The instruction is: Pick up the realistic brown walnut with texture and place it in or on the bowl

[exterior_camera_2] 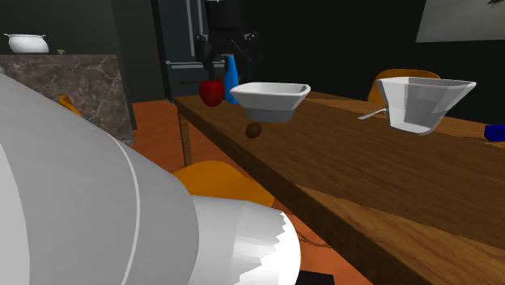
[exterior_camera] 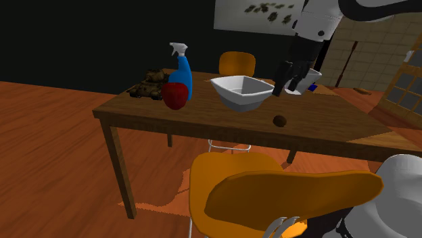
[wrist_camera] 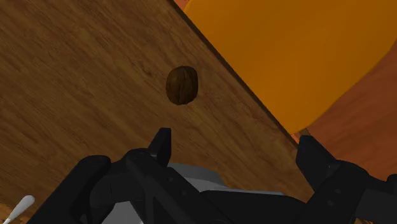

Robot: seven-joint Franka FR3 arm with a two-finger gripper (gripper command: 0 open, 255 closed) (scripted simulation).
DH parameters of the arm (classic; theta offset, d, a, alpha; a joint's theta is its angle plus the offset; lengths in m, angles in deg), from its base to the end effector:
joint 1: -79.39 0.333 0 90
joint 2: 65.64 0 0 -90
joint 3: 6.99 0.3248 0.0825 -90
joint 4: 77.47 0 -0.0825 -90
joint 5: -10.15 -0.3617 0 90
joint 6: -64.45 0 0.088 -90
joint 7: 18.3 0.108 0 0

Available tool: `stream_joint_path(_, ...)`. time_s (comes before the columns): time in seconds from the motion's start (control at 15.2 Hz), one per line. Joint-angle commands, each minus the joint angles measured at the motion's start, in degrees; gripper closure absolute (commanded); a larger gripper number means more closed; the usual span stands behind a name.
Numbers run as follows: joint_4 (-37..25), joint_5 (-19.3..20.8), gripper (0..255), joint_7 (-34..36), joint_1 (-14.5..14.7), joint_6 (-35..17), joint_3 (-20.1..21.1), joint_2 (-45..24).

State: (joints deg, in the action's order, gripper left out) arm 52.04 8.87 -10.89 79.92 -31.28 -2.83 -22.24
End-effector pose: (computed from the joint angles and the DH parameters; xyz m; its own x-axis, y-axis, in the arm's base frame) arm 0.2956 0.0359 0.6399 0.9839 -0.0620 0.1679 -0.0640 -0.9979 0.0060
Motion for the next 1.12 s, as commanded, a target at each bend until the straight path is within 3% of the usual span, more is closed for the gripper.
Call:
stream_joint_path(0.0, 0.0, 0.0, 0, 0.0, 0.0, 0.0, 0.0, 0.0)
stream_joint_path(0.53, 8.7, 1.2, 0, -4.9, -2.3, -5.5, -6.2, -3.2)
stream_joint_path(1.06, 14.4, 1.2, 0, -4.9, -2.3, -11.4, -6.2, -3.5)
